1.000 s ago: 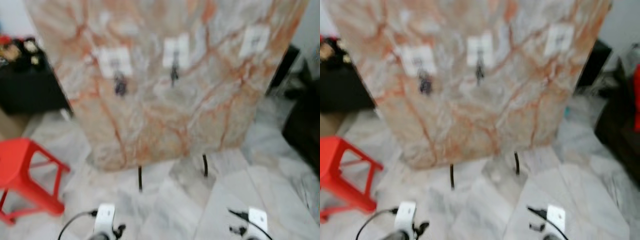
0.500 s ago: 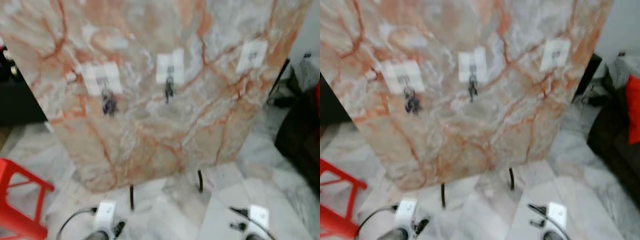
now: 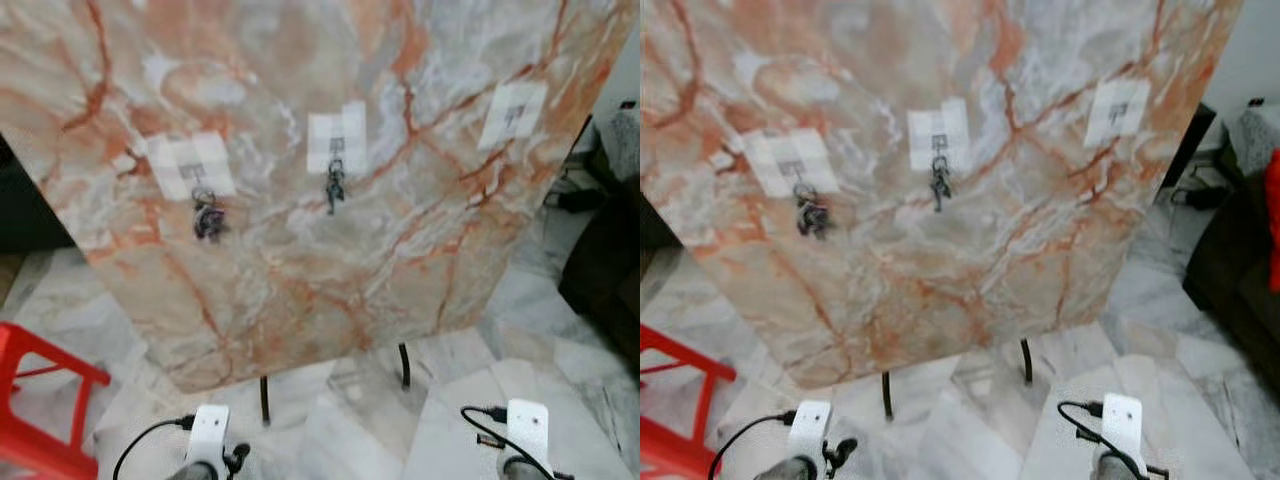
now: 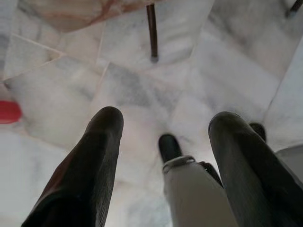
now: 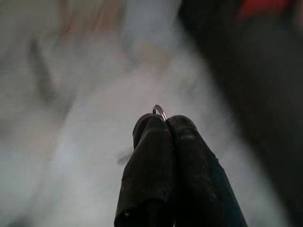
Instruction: Hang keys on a hook
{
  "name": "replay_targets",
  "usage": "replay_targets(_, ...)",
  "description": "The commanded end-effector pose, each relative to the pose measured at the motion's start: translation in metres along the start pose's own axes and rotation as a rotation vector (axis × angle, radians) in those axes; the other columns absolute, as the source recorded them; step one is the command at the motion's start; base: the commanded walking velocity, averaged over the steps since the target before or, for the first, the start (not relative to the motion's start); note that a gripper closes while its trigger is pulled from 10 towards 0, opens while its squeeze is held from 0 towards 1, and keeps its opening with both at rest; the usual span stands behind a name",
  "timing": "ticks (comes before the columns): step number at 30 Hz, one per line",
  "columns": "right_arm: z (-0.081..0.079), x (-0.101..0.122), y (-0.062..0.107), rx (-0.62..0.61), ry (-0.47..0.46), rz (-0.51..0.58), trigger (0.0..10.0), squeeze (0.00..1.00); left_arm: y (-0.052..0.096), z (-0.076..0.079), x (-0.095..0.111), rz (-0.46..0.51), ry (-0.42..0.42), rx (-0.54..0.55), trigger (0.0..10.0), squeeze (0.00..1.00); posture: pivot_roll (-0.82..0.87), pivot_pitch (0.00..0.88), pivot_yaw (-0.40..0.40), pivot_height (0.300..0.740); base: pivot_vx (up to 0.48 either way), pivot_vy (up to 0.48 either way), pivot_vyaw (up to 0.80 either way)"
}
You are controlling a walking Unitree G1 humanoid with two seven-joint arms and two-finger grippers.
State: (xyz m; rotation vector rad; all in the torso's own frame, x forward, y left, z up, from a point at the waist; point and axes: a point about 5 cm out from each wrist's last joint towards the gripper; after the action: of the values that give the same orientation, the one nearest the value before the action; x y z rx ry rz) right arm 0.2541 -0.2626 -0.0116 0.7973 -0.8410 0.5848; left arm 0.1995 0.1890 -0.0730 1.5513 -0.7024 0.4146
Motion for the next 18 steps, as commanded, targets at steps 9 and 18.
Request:
replay_targets(9, 0.037, 0.098, -0.011, -0.345, 0.150, 0.552, 10.0, 0.00, 0.000, -0.002, -0.002, -0.015, -0.008, -0.005, 10.0, 0.00, -0.16, 0.037, 0.007, 0.740, 0.000, 0.000, 0.00)
replay_targets(18, 0.039, 0.106, -0.001, -0.294, -0.074, 0.615, 10.0, 0.00, 0.000, -0.003, -0.001, -0.008, -0.013, -0.004, 10.0, 0.00, -0.17, 0.038, 0.018, 0.740, 0.000, 0.000, 0.00)
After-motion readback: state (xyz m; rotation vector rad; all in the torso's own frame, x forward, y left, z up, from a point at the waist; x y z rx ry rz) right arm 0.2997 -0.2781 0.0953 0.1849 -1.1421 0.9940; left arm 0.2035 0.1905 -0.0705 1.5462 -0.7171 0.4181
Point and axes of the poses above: a point about 5 cm out from each wrist's last joint towards the gripper, its own y axis pointing back from the gripper into the wrist, its own x axis along the axis of the wrist's last joint, z = x × y, and after that the axes turned 7 degrees about -y, right-handed
